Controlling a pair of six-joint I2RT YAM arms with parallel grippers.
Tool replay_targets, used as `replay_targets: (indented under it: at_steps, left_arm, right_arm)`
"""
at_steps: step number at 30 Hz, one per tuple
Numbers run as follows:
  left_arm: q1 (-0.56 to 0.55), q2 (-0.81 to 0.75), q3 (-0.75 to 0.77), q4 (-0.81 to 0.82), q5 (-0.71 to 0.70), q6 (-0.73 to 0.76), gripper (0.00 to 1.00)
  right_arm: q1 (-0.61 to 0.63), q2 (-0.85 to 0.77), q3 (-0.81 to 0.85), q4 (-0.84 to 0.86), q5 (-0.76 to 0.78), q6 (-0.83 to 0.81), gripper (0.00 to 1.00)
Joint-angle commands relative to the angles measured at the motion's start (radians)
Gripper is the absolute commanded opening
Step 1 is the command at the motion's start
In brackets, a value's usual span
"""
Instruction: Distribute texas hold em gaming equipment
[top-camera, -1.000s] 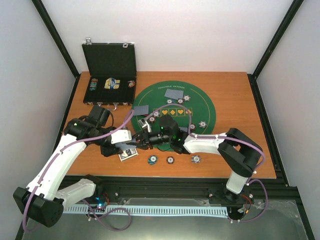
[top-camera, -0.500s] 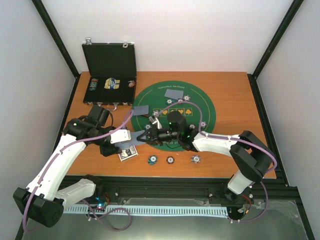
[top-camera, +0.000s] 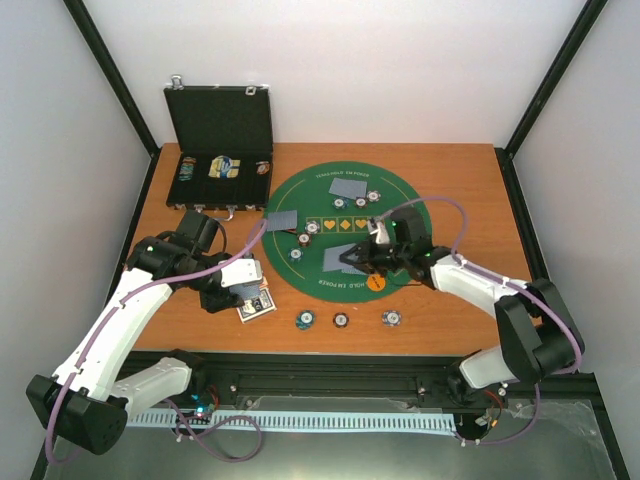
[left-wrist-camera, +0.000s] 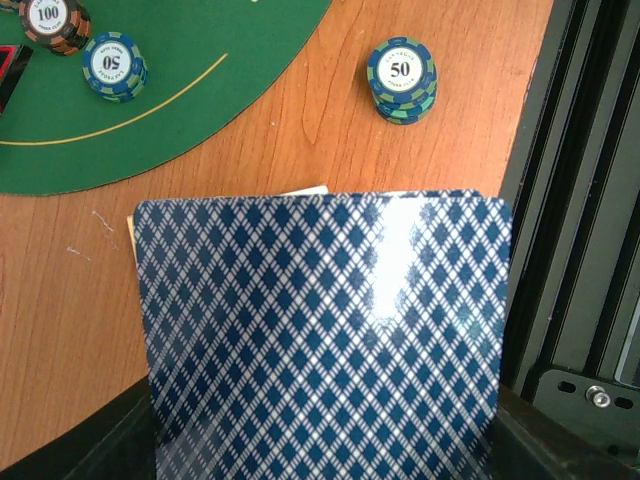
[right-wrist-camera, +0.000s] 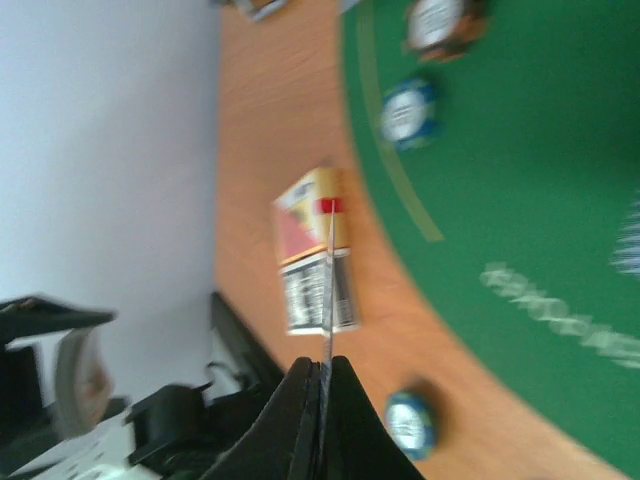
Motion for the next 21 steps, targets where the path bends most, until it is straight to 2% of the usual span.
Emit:
replay_targets:
  at_steps: [1,8,15,21]
  left_arm:
    - [0.001,-0.016,0.041,-0.010,0.009,0.007,0.15]
    - [0.001,-0.009,0.048,-0.012,0.009,0.008,0.15]
    - [0.001,-0.012,0.047,-0.019,-0.003,0.011,0.15]
    - [0.001,-0.019,0.045,-0.022,-0.001,0.013,0.15]
  right_arm:
    - [-0.095,-0.004,0.046,-0.356,0.103,-0.293,0.03]
    - [-0.184,0.071,0.076,-0.410,0.155,-0.388,0.03]
    - [-0.213,0.163,0.128,-0.411,0.158,-0.419,0.03]
    - [-0.246,0.166,0.131,-0.466,0.201,-0.456,0.13]
